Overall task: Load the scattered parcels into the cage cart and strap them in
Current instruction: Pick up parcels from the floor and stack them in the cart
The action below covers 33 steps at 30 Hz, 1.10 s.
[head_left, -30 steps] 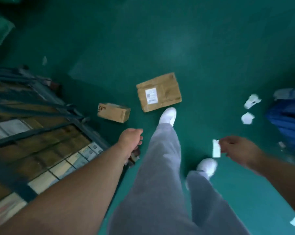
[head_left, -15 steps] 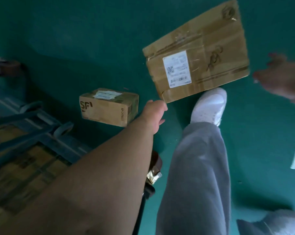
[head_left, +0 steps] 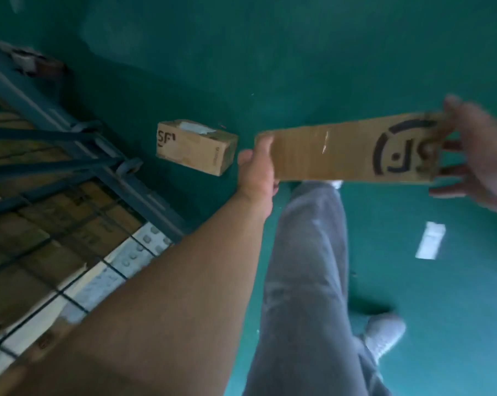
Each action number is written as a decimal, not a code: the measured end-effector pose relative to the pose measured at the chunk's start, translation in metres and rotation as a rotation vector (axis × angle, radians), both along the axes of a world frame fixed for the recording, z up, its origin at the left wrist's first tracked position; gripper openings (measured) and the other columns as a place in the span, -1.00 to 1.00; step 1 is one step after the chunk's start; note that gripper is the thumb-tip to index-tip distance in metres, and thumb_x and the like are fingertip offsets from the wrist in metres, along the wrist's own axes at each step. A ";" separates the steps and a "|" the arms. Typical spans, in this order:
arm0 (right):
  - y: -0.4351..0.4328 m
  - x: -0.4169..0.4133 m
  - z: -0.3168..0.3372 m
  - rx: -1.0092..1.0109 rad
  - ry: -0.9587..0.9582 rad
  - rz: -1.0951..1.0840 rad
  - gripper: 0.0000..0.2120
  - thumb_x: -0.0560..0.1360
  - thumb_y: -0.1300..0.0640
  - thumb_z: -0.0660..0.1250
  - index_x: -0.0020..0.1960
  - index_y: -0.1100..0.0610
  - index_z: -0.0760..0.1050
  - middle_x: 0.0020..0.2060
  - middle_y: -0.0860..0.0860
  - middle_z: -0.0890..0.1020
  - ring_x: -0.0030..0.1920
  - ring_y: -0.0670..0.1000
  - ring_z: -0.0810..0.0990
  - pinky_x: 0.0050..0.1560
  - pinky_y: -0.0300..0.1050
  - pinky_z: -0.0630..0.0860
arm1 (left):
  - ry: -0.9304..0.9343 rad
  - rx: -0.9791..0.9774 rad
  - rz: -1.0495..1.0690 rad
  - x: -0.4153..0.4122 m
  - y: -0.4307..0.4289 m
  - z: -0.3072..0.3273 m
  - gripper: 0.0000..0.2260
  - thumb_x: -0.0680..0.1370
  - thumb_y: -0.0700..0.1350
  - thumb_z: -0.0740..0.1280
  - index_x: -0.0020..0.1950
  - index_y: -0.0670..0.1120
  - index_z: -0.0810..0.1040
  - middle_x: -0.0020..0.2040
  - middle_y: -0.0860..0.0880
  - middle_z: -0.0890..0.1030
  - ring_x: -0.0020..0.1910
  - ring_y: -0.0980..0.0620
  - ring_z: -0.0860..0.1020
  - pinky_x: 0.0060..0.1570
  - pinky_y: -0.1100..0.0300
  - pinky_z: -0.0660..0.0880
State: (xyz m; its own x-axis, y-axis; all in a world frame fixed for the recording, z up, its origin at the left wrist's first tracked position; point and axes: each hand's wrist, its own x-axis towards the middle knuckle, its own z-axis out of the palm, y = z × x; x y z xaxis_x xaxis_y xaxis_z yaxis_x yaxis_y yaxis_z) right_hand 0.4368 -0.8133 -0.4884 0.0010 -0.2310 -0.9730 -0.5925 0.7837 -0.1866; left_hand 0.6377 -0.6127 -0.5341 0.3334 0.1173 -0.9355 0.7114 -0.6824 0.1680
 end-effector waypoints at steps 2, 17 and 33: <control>0.031 -0.014 0.081 0.019 0.074 -0.021 -0.47 0.56 -0.45 0.08 -0.01 -0.03 0.53 -0.06 0.02 0.64 -0.02 0.17 0.62 0.11 0.17 0.50 | 0.034 0.002 0.039 -0.029 0.000 0.059 -0.62 0.55 0.29 0.33 0.18 0.04 0.48 0.10 -0.04 0.64 0.05 0.00 0.61 0.12 -0.05 0.57; 0.153 -0.283 0.407 -0.216 -0.132 -0.009 -0.78 0.59 -0.10 0.26 -0.10 -0.09 0.63 -0.12 -0.10 0.70 0.03 -0.03 0.60 0.17 0.14 0.51 | 0.151 -0.244 0.041 -0.259 0.135 0.402 -0.69 0.53 0.25 0.35 0.06 0.04 0.60 0.04 -0.07 0.68 0.06 -0.08 0.63 0.19 -0.06 0.56; 0.367 -0.277 0.481 -0.161 -0.274 0.380 -0.64 0.61 -0.11 0.15 0.08 0.06 0.64 -0.17 0.06 0.74 -0.11 0.07 0.67 -0.10 -0.01 0.57 | 0.069 -0.062 0.416 -0.338 0.419 0.557 -0.65 0.49 0.24 0.39 0.02 -0.03 0.54 -0.04 -0.14 0.60 -0.02 -0.11 0.58 0.21 0.03 0.52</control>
